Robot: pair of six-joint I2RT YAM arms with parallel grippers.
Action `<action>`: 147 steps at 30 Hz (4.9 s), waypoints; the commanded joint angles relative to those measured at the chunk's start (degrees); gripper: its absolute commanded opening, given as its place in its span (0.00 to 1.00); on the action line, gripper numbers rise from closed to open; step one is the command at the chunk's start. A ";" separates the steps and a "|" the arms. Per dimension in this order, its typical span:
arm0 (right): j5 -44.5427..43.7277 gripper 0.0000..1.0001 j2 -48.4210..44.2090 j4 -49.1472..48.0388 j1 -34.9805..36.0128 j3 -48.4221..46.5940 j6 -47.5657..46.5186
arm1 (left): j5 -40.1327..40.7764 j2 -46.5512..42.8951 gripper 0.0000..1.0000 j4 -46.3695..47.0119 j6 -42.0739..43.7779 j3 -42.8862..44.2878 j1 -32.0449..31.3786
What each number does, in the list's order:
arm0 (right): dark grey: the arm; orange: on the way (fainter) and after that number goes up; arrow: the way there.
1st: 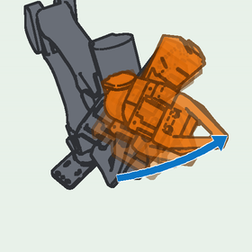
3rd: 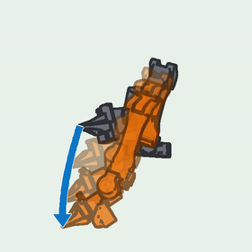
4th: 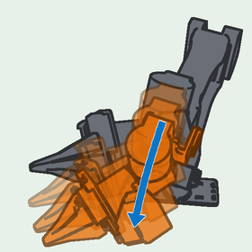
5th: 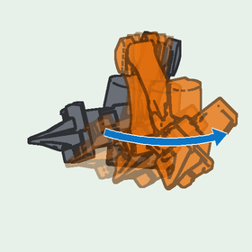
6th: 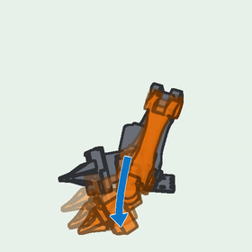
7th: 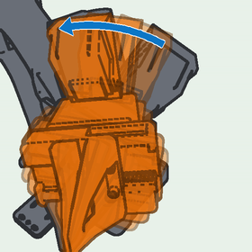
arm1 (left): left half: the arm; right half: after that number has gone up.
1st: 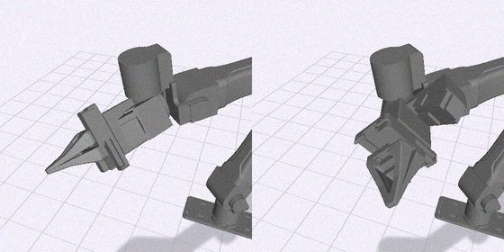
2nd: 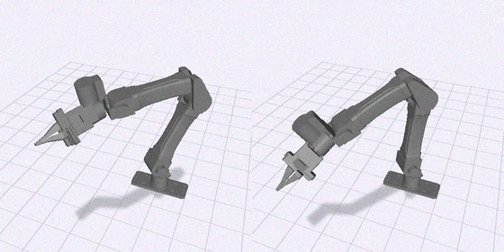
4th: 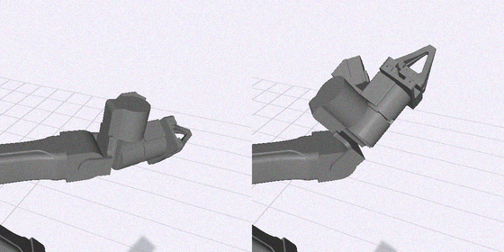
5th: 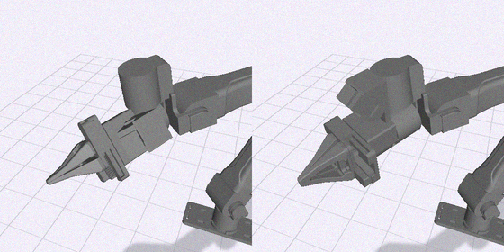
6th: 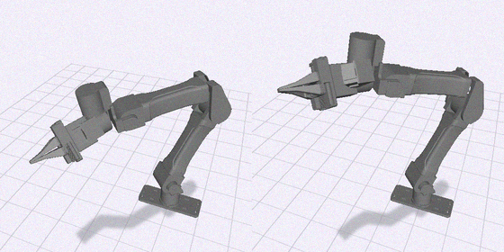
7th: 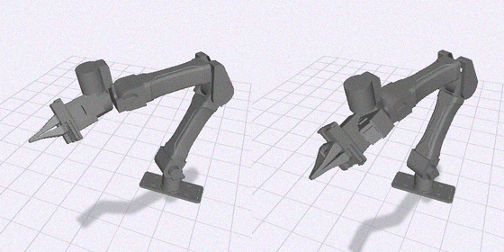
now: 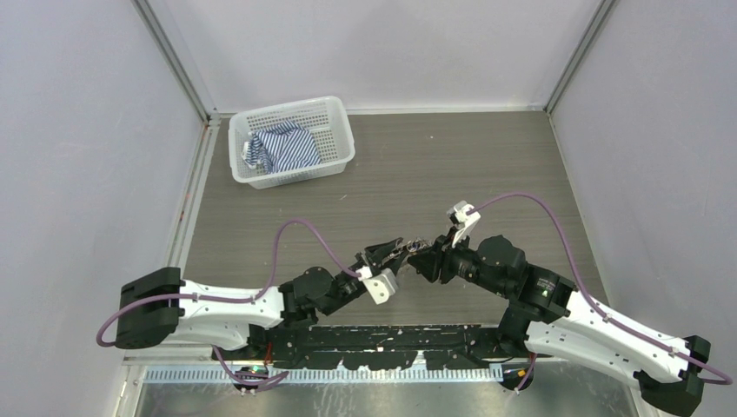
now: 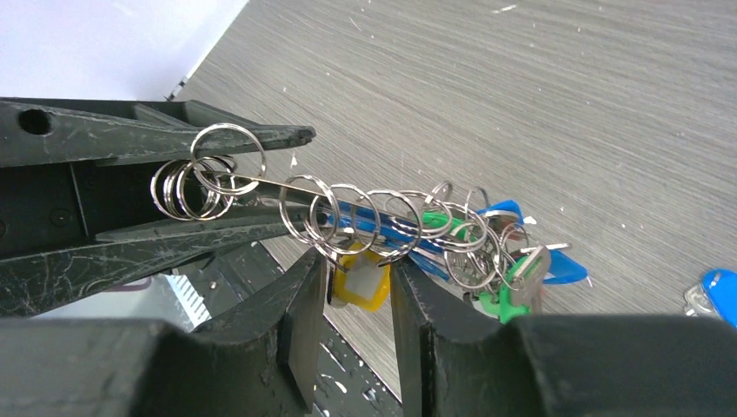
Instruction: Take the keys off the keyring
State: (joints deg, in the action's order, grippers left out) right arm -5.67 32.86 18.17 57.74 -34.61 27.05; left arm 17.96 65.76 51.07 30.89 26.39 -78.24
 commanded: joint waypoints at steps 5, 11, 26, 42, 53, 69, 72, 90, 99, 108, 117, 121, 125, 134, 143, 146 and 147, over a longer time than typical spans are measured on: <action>-2.34 0.31 -1.73 -7.09 -0.07 0.46 0.59 | -1.35 -1.34 0.00 2.96 1.01 4.47 0.06; -4.99 0.18 -0.88 -4.42 -0.04 -0.86 0.11 | -0.93 -1.33 0.00 2.90 0.42 4.03 0.05; 0.78 0.01 7.80 17.65 -0.01 -17.22 -3.55 | 4.31 2.24 0.00 5.89 1.95 0.99 0.10; -0.32 0.01 13.56 24.51 -0.06 -27.71 -14.32 | -0.73 -0.32 0.00 7.73 -5.00 -3.63 0.17; 4.87 0.01 15.13 24.64 -0.06 -33.04 -18.04 | -3.06 -2.82 0.29 4.60 -6.55 -3.64 0.11; 10.80 0.01 16.78 30.42 -0.03 -38.34 -19.59 | -11.53 -8.77 0.52 -3.09 -11.90 -1.39 0.19; 11.54 0.01 16.40 30.47 -0.02 -38.49 -19.89 | -15.32 -12.77 0.53 -9.52 -12.94 0.37 0.17; 16.53 0.01 14.36 30.85 -0.03 -38.13 -23.94 | -42.63 -11.21 0.60 -24.66 -25.62 12.15 16.20; 15.44 0.01 13.76 31.21 -0.08 -38.00 -24.67 | -44.65 -10.07 0.52 -22.07 -26.35 12.08 16.72; 18.20 0.01 14.09 32.28 -0.06 -38.21 -26.53 | -36.95 -11.61 0.59 -29.41 -14.47 13.78 16.76; 22.27 0.01 12.26 37.10 0.03 -41.09 -30.14 | -53.16 -4.63 0.61 -39.74 -0.79 22.82 17.11; 22.18 0.01 11.23 37.13 0.04 -41.71 -31.68 | -62.06 -0.50 0.62 -49.94 -0.02 29.73 17.49; 23.57 0.01 10.94 37.85 0.03 -42.22 -33.10 | -69.07 1.57 0.62 -50.54 -2.30 31.37 17.51; 25.68 0.01 11.35 38.10 0.01 -42.85 -34.43 | -73.86 8.11 0.64 -43.88 -7.11 31.54 17.50; 26.05 0.01 11.60 38.37 0.04 -41.81 -34.65 | -73.56 8.42 0.62 -32.42 -15.11 29.13 17.52; 25.73 0.01 11.61 38.69 0.02 -41.65 -35.04 | -74.47 8.52 0.62 -29.84 -17.05 28.12 17.50; 25.76 0.01 11.71 38.69 0.09 -41.72 -35.17 | -74.65 8.86 0.62 -29.32 -17.46 28.06 17.54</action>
State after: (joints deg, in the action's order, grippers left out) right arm 19.31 44.64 59.86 57.89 -74.59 -7.25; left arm -54.41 75.46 14.35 17.87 55.37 -60.99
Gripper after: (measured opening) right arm 0.050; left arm 0.623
